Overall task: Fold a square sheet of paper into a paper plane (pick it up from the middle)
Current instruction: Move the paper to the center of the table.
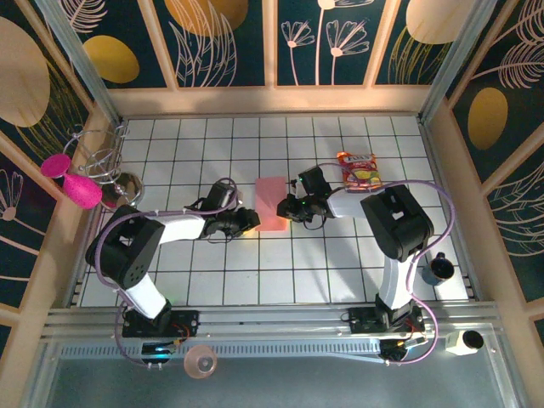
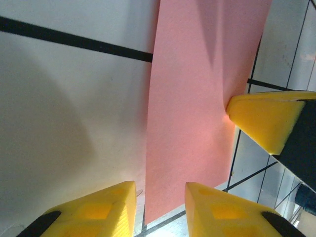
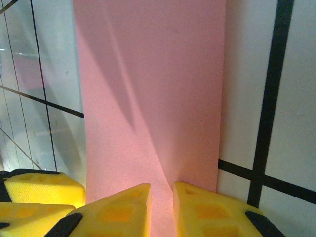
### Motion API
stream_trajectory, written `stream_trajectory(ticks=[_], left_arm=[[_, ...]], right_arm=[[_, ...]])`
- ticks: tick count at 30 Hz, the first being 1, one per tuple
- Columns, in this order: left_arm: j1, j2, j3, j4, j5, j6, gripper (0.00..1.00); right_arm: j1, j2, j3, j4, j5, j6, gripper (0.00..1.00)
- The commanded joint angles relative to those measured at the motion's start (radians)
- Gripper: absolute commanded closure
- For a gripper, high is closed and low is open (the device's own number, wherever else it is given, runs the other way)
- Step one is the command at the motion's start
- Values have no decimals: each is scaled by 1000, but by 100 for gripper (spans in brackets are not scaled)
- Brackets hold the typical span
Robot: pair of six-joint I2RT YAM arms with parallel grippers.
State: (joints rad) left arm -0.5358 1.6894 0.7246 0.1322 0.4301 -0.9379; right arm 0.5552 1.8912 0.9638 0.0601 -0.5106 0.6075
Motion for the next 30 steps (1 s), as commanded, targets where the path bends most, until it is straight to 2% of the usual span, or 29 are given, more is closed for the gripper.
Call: stream_trajectory(ticks=[1, 8, 30], left_arm=[[-6, 18, 13, 0, 1, -14, 68], [-10, 55, 40, 74, 70, -23, 72], [49, 164, 208, -20, 34, 85, 82]], right_arm=[[-3, 12, -34, -62, -3, -5, 80], [-3, 15, -39, -58, -5, -6, 80], [-2, -13, -63, -37, -5, -3, 80]])
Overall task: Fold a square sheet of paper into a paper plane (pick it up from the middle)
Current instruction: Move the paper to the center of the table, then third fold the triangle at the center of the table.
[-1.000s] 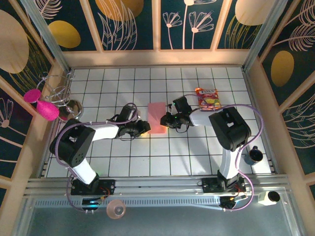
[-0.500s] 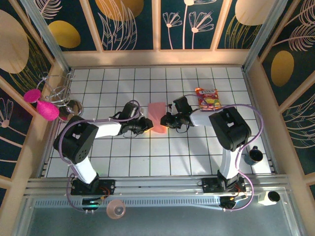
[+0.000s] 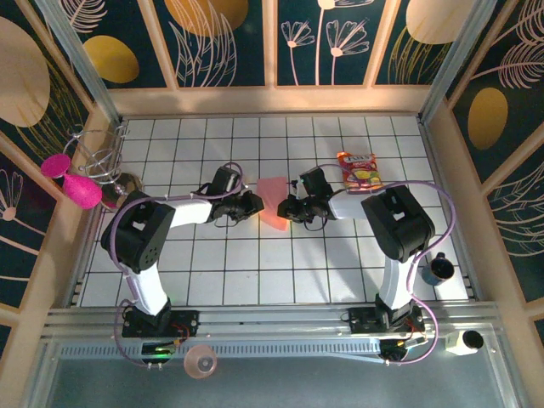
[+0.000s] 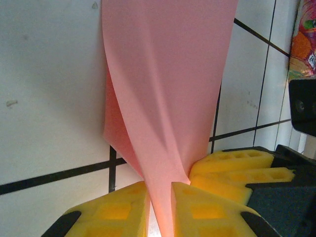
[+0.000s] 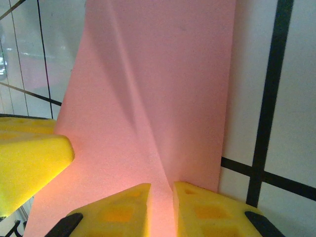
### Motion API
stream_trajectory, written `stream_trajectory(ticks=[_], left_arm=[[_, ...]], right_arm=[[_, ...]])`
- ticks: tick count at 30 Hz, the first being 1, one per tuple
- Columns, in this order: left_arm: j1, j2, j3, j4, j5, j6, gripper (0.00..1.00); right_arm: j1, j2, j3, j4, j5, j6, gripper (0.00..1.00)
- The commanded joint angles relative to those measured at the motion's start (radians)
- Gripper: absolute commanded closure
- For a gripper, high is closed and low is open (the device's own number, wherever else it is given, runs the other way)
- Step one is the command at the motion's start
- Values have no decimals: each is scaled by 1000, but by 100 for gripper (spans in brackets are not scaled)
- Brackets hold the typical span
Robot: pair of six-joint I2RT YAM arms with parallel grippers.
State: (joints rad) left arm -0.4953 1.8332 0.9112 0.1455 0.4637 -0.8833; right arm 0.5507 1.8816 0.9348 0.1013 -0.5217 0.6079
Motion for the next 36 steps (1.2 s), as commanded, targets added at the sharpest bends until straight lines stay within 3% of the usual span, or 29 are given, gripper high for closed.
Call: stream_trajectory(ticks=[1, 9, 14, 24, 31, 36], left_arm=[[9, 24, 24, -33, 4, 29, 84], [11, 16, 28, -54, -5, 18, 96], [11, -18, 9, -39, -5, -37, 99], [11, -82, -15, -6, 6, -185, 100], [11, -81, -13, -9, 5, -213, 100], [11, -77, -14, -4, 12, -220, 100]], right_arm=[[3, -5, -33, -76, 6, -3, 80], [3, -60, -13, -62, 38, -28, 76], [13, -172, 15, -66, 145, -136, 66], [197, -279, -47, 8, 476, -405, 55], [325, -288, -149, 191, 569, -541, 51], [350, -287, -208, 282, 591, -557, 40]])
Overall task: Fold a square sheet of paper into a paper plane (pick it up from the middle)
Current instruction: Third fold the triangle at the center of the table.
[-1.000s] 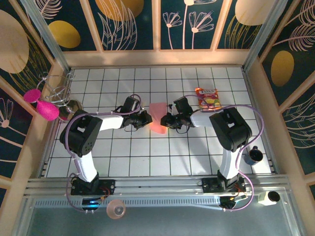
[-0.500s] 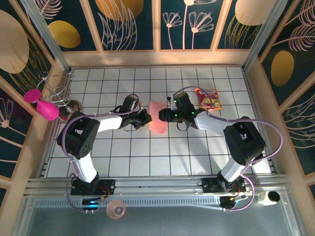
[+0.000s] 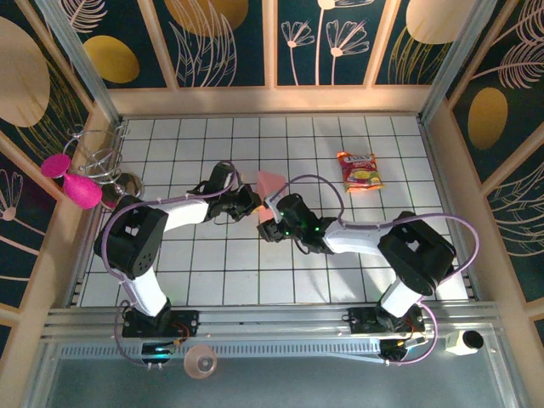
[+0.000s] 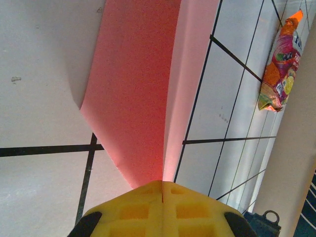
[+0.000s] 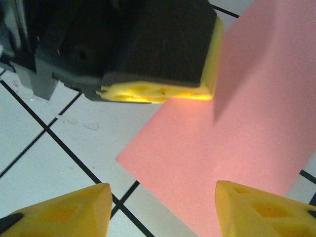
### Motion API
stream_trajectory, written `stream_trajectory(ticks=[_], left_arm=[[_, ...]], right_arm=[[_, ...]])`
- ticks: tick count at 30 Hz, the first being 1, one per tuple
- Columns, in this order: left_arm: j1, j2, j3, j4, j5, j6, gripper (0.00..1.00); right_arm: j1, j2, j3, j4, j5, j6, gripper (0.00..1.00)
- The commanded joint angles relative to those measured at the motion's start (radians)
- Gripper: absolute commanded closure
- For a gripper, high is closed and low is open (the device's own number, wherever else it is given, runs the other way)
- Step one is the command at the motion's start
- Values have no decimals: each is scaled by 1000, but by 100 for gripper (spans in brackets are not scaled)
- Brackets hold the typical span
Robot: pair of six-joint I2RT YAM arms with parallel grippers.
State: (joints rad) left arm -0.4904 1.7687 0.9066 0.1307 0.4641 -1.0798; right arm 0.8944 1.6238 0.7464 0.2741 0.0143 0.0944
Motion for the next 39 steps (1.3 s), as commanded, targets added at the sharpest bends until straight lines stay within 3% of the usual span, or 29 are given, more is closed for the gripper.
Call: stream_trajectory(ticks=[1, 17, 27, 39], left_arm=[[6, -12, -8, 11, 13, -23, 100], [6, -14, 0, 1, 15, -16, 100], [6, -12, 2, -5, 13, -13, 100], [7, -12, -1, -3, 19, -14, 99]], right_arm=[[9, -22, -22, 111, 56, -44, 38], [50, 51, -60, 196, 166, -156, 39], [61, -9, -108, 267, 231, -215, 64], [73, -12, -98, 277, 221, -233, 71]])
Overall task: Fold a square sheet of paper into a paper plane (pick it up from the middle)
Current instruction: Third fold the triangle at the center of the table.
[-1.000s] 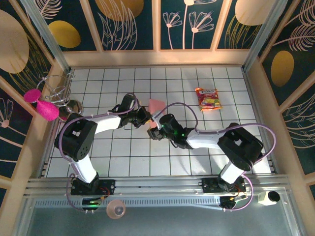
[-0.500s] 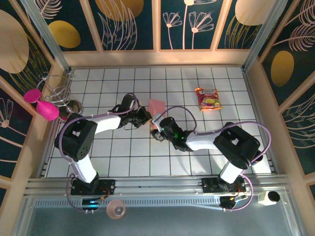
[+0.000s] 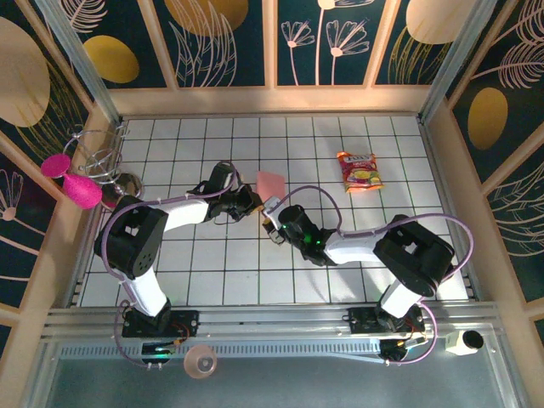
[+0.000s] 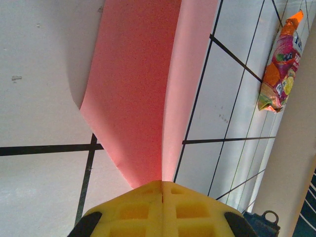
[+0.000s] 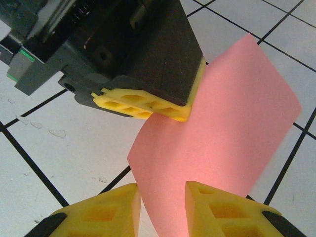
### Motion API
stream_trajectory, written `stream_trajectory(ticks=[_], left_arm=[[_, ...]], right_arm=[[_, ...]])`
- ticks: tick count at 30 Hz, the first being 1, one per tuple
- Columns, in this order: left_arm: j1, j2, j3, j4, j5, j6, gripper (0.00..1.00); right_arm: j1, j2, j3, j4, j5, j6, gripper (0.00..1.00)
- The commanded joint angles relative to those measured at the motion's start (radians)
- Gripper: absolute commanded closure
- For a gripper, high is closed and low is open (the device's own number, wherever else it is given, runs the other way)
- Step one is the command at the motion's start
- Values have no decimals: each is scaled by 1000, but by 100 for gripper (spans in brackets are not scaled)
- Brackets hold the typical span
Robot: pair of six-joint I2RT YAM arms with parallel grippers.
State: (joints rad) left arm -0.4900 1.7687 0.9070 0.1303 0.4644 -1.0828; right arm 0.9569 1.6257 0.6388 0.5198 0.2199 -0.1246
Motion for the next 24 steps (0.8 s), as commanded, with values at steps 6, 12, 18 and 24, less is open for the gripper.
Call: stream_trajectory(ticks=[6, 12, 18, 24], left_arm=[[5, -23, -3, -3, 20, -14, 97], [5, -33, -8, -3, 20, -19, 93], [25, -48, -2, -35, -26, 2, 77], [76, -124, 2, -78, -94, 64, 64]], right_arm=[[16, 9, 27, 25, -7, -22, 78], [19, 10, 23, 20, -29, -33, 92], [15, -19, 19, -15, -96, -23, 100], [-25, -55, 15, -87, -280, 50, 100]])
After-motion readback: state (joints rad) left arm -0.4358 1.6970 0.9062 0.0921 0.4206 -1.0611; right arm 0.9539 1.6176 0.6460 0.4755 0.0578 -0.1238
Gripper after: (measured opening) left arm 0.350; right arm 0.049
